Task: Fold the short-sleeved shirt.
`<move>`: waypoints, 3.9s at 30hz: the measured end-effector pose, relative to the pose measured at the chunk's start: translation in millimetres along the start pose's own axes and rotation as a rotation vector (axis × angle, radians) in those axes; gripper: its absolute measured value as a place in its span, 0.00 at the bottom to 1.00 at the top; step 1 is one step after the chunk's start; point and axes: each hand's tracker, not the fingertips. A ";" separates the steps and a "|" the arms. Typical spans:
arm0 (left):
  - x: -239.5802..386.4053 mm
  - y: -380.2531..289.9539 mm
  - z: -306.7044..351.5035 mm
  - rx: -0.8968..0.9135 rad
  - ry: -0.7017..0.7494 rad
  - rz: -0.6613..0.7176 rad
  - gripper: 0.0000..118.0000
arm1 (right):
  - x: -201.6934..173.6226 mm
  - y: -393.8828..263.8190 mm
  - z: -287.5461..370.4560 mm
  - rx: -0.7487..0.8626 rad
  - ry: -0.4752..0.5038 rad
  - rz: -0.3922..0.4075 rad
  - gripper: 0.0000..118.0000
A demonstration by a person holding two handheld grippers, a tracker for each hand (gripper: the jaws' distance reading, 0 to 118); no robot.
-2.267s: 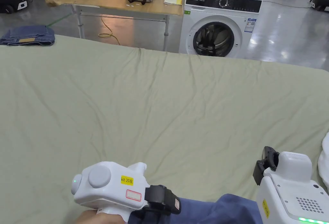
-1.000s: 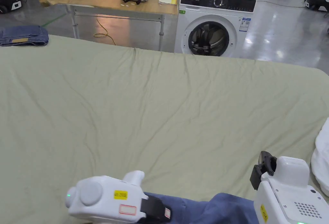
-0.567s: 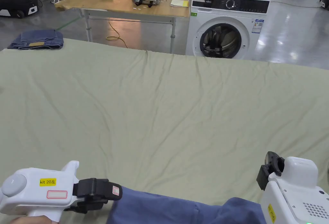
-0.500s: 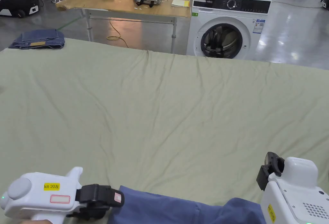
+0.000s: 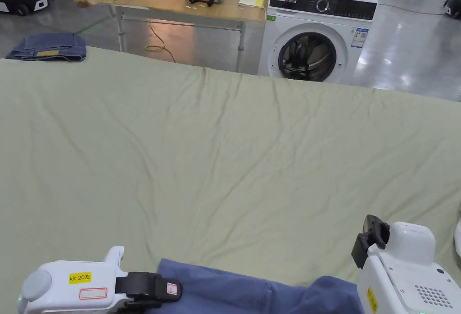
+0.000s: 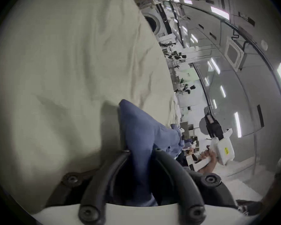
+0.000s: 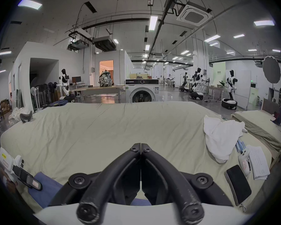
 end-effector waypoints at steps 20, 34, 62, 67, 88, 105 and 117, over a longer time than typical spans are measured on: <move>97.5 25.0 118.1 0.196 0.259 -0.111 0.07 | -17.7 4.1 -5.2 0.008 0.050 0.003 0.00; 187.1 23.1 -5.6 0.011 0.209 -0.194 0.07 | 5.1 3.9 0.0 0.007 0.014 -0.011 0.00; 184.1 -11.6 -138.4 -0.199 0.153 -0.221 0.58 | 30.8 -2.5 7.9 -0.007 -0.044 -0.038 0.00; 174.8 -4.4 -141.4 -0.168 0.221 -0.251 0.12 | 26.6 -7.5 7.4 -0.020 -0.034 -0.045 0.00; 151.6 -24.2 -188.1 -0.192 0.194 -0.259 0.00 | 27.4 -5.1 9.0 -0.009 -0.041 -0.046 0.00; 200.7 -34.1 -13.7 0.892 0.657 -0.840 0.00 | 1.9 21.8 5.6 0.107 -0.019 -0.005 0.00; 201.2 -42.6 -5.5 1.021 0.789 -0.886 0.00 | -14.4 35.0 -0.9 0.209 -0.060 0.041 0.00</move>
